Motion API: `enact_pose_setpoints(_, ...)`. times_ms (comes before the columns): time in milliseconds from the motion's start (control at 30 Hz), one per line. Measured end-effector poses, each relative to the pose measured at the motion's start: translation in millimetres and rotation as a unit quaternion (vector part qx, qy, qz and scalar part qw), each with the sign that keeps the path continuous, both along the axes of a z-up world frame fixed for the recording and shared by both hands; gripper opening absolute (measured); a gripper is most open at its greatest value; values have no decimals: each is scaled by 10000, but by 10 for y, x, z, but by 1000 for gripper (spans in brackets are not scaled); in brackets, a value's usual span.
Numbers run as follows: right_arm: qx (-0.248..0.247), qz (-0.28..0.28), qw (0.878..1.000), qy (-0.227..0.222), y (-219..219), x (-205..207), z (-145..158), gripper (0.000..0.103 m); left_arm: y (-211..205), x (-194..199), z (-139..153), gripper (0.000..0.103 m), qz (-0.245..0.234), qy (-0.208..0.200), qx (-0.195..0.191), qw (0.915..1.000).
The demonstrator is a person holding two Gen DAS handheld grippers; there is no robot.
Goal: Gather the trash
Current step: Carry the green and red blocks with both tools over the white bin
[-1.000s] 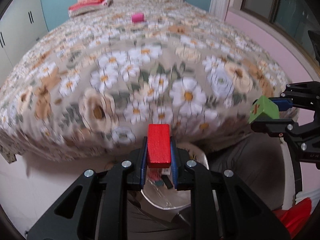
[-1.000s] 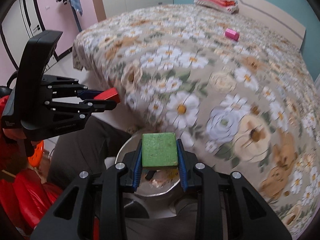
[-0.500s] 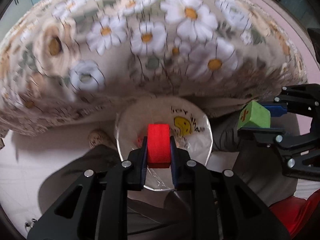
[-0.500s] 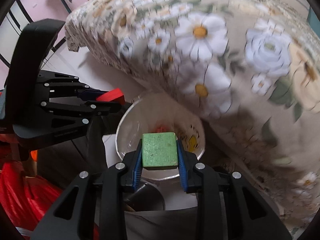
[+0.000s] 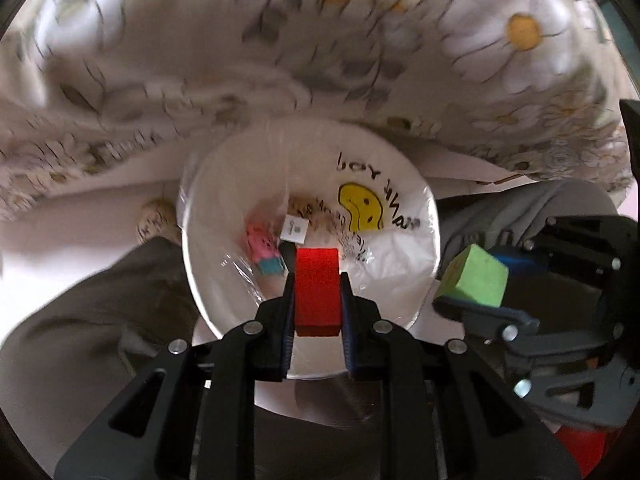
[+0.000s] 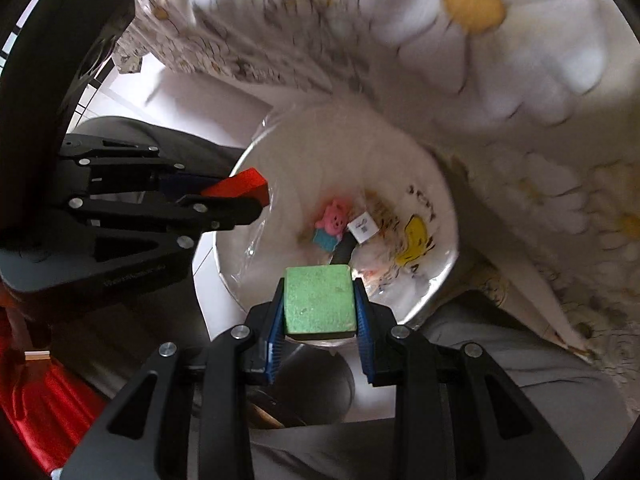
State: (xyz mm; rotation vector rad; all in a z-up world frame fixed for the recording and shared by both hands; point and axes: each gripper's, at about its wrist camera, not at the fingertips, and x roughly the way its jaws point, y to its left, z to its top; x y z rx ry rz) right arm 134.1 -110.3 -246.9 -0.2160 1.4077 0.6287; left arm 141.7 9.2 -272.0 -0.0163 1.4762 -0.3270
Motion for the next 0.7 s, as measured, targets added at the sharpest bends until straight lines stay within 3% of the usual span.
enact_pose_setpoints(333,-249,-253,9973,642,28,153,-563,33,33,124,-549,20,452,710,-152,9963)
enact_pose_setpoints(700,-328,-554,9932,968,64,346,-936,33,48,336,-883,21,792,1064,-242,9909)
